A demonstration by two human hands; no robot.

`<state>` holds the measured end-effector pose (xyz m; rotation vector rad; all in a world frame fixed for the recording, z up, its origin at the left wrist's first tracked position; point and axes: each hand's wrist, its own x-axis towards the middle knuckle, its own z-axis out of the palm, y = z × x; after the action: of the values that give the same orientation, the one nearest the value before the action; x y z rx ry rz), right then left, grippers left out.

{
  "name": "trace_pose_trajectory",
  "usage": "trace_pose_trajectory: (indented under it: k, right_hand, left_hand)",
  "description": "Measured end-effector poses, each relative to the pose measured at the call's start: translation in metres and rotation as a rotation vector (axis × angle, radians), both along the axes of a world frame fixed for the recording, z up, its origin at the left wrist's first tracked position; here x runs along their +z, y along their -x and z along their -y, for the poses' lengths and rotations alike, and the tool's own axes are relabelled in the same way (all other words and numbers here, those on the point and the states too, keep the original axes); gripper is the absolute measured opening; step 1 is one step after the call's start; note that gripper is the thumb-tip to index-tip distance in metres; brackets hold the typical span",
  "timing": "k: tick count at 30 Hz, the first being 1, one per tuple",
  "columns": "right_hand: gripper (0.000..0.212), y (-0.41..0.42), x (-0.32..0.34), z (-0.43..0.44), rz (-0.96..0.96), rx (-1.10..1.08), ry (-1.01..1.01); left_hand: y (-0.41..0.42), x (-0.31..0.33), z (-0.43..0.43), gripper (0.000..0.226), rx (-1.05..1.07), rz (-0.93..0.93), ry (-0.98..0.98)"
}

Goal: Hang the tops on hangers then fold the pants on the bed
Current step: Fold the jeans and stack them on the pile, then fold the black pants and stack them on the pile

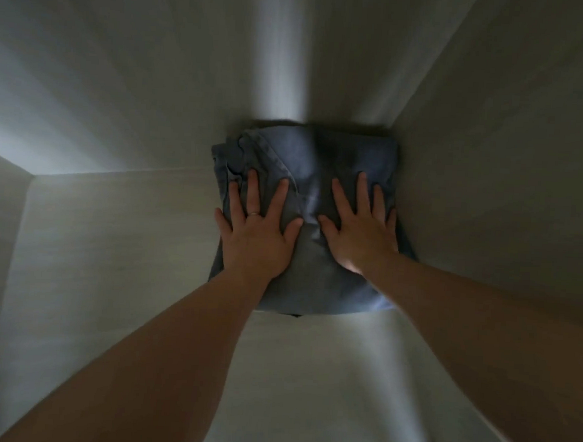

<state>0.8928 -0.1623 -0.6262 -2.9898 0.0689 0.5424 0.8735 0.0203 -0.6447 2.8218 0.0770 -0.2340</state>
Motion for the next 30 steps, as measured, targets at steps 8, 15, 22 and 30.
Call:
trace_pose_trajectory:
  k: [8, 15, 22, 30]
  right_hand:
    - [0.084, 0.056, 0.062, 0.003, -0.318, -0.048, -0.131]
    - [0.073, 0.220, 0.111, -0.011, -0.266, 0.005, -0.276]
    - [0.067, 0.292, 0.168, -0.014, -0.049, 0.091, -0.521]
    - [0.055, 0.348, 0.210, -0.021, -0.130, 0.372, -0.819]
  left_hand:
    - [0.077, 0.047, -0.008, 0.074, -0.030, -0.277, 0.066]
    - [0.225, 0.104, -0.006, 0.064, 0.148, -0.409, 0.315]
    - [0.306, 0.167, -0.022, 0.060, 0.246, -0.109, 0.351]
    - [0.401, 0.216, -0.022, 0.059, 0.472, 0.057, 0.267]
